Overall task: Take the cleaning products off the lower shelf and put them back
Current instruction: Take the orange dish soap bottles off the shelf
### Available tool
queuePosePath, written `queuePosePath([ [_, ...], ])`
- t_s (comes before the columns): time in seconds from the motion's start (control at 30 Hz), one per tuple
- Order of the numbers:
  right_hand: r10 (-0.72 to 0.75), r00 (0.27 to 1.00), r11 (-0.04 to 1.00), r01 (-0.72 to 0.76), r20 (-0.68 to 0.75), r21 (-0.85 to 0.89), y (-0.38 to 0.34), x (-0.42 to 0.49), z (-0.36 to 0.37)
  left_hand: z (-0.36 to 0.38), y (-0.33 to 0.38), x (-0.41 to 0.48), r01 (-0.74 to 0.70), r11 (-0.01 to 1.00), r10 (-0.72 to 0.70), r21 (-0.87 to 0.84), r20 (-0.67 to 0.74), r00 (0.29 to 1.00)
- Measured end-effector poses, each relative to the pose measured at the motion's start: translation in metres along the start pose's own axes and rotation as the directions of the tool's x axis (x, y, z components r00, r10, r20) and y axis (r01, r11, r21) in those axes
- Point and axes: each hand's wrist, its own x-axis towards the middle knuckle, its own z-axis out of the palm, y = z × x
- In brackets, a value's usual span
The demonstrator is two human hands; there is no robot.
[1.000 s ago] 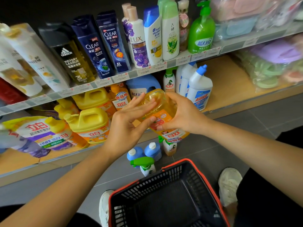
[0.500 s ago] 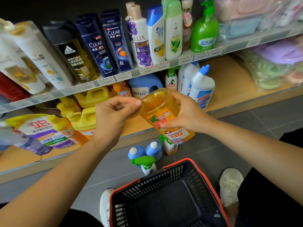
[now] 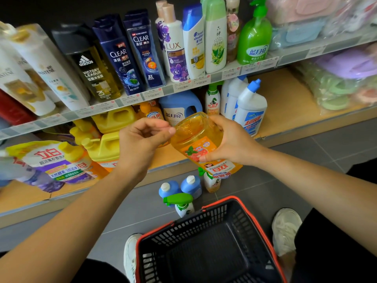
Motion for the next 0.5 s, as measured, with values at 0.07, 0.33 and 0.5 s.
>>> queuePosePath([
  [0.07,-0.003,1.000,1.000,0.003,0.002,0.008,0.001,0.000,0.000,-0.001,-0.004,0.000,-0.029,0.993,0.032,0.113,-0.019,0.999],
  [0.33,0.016,0.995,0.989,-0.030,0.097,0.143,0.000,0.003,0.004,-0.002,-0.018,-0.004,-0.266,0.897,0.062,0.354,0.495,0.867],
  [0.5,0.064,0.988,0.957,-0.101,0.141,0.270,0.004,0.003,0.011,-0.007,-0.019,-0.005,-0.187,0.950,0.072,0.252,0.404,0.912],
])
